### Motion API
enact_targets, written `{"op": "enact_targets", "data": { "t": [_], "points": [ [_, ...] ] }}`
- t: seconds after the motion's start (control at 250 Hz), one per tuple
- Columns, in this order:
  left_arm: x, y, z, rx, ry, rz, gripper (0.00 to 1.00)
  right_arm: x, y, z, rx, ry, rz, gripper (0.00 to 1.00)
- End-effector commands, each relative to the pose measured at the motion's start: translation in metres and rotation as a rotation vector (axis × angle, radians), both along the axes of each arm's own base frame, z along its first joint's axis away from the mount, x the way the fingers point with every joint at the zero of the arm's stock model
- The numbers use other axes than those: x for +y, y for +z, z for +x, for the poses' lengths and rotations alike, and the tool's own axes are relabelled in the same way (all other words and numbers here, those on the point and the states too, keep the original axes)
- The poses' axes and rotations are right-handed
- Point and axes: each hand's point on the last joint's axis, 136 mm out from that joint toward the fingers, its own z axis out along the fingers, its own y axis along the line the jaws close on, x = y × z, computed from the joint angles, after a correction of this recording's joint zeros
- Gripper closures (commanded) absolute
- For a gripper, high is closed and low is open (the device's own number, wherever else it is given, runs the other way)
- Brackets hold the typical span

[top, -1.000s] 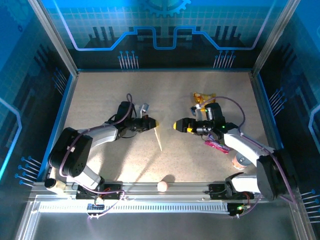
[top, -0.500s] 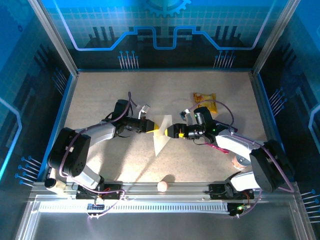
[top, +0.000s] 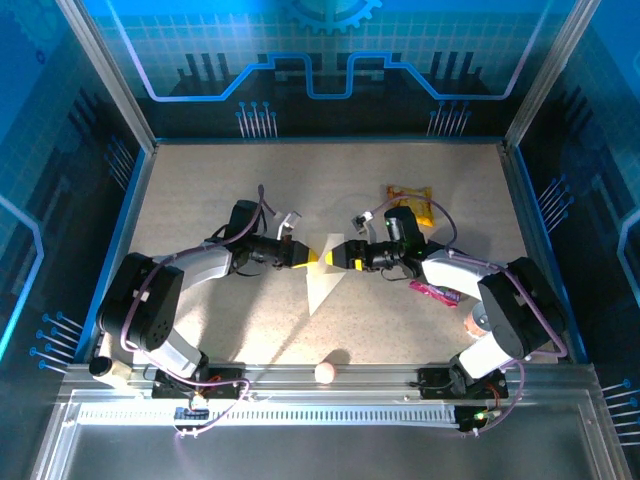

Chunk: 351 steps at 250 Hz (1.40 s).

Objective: Fold a paper plane with a square sheet of paper (fold left side to right side)

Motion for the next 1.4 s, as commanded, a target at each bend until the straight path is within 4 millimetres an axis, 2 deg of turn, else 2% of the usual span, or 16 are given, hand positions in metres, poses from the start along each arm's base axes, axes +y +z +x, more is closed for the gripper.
{"op": "enact_targets", "data": {
  "t": [0.0,0.244,0.248,0.324,0.675,1.003,1.123,1.163,1.203,1.239,1.275,1.335,1.398],
  "points": [
    [0.002,0.005,0.006,-0.037,0.000,0.015,1.00,-0.003,0.009,0.001,-0.032,0.016,0.039,0.19],
    [0.003,0.001,0.007,-0.031,-0.001,0.041,1.00,-0.010,0.016,0.006,-0.072,-0.002,0.022,0.37],
    [0.003,0.001,0.007,-0.032,-0.001,0.041,1.00,-0.012,0.008,0.000,-0.024,-0.003,-0.001,0.37],
    [0.003,0.000,0.006,-0.028,-0.003,0.040,1.00,-0.012,0.014,0.005,-0.064,-0.011,-0.002,0.42],
    [0.002,-0.005,0.008,-0.016,-0.005,0.039,1.00,-0.013,0.015,0.015,-0.088,-0.039,-0.029,0.53],
    [0.002,-0.008,0.008,-0.004,-0.004,0.046,1.00,-0.011,0.003,0.024,-0.054,-0.041,-0.064,0.68],
    [0.002,-0.009,0.008,-0.003,-0.002,0.049,1.00,-0.012,-0.002,0.025,-0.044,-0.046,-0.086,0.80],
    [0.003,-0.010,0.009,-0.004,-0.001,0.054,0.97,-0.013,-0.005,0.025,-0.035,-0.051,-0.098,0.87],
    [0.004,-0.013,0.010,-0.004,0.006,0.068,0.86,-0.014,-0.007,0.026,-0.027,-0.056,-0.110,0.94],
    [0.006,-0.016,0.011,-0.010,0.019,0.094,0.80,-0.015,-0.011,0.026,-0.014,-0.060,-0.122,1.00],
    [0.009,-0.020,0.014,-0.021,0.036,0.127,0.75,-0.016,-0.015,0.026,0.003,-0.061,-0.138,1.00],
    [0.016,-0.025,0.021,-0.044,0.080,0.191,0.59,-0.020,-0.027,0.025,0.043,-0.071,-0.183,1.00],
    [0.023,-0.027,0.030,-0.067,0.129,0.234,0.51,-0.024,-0.044,0.023,0.096,-0.080,-0.230,1.00]
  ]
}}
